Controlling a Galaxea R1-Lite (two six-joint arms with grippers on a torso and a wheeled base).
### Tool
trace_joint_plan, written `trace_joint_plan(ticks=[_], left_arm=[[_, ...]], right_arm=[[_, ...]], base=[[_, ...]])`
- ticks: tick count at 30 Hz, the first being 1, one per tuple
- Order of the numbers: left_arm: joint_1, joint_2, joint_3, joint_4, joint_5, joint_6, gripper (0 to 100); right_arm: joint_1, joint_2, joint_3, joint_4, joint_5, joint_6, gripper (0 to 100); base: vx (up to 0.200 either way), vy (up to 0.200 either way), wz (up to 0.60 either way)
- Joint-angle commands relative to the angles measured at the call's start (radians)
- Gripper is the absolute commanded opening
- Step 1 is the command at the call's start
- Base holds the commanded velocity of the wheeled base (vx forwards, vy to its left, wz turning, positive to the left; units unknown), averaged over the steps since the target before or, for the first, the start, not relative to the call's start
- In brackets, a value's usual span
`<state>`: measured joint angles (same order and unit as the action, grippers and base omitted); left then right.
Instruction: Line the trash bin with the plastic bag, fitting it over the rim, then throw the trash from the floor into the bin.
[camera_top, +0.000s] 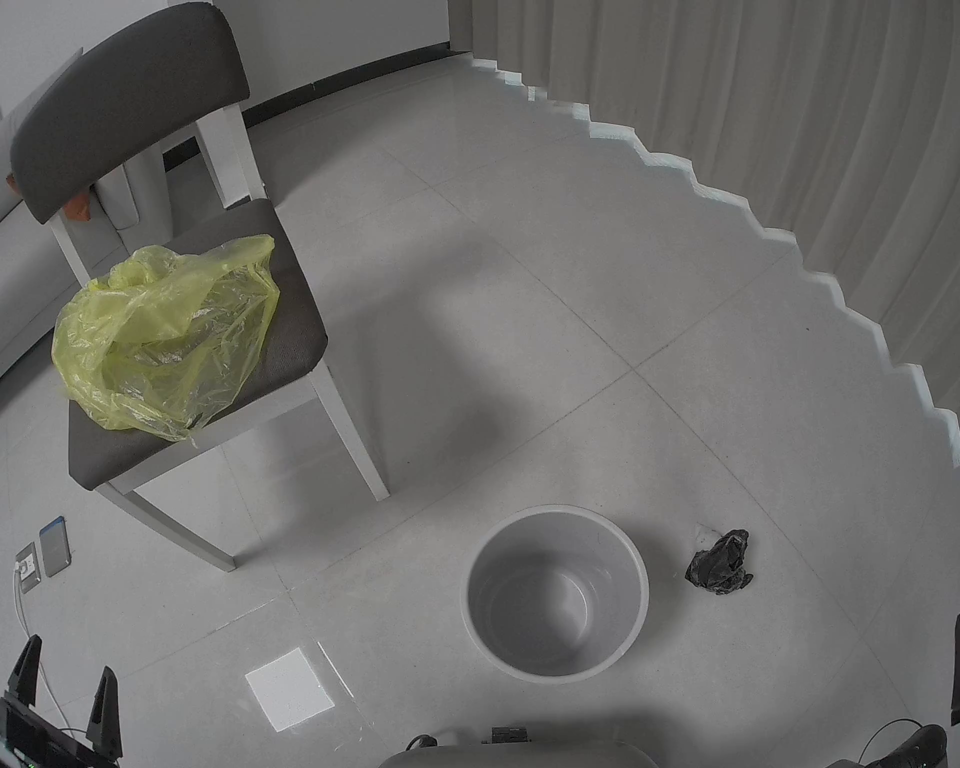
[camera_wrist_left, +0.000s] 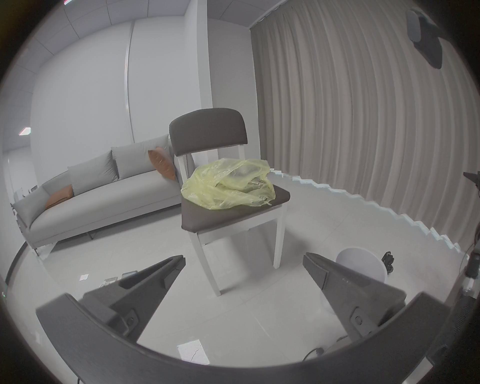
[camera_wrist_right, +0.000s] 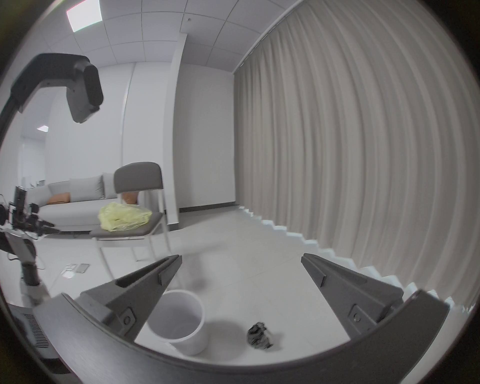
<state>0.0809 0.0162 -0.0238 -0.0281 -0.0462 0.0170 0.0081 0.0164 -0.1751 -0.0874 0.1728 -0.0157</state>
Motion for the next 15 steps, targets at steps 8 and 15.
trace_joint_plan(ticks=[8,15], left_arm=[[-0.038,0.352,-0.469,0.157,0.158,-0.108,100],[0.065,0.694,-0.605,0.186,0.367,-0.005,100]], right_arm=[[-0.077,0.214,-0.136,0.238,0.090,0.014,100],[-0.135,0.501,-0.339,0.376,0.080,-0.033,100]], base=[[0.000,0.000,0.00],[0.000,0.000,0.00]])
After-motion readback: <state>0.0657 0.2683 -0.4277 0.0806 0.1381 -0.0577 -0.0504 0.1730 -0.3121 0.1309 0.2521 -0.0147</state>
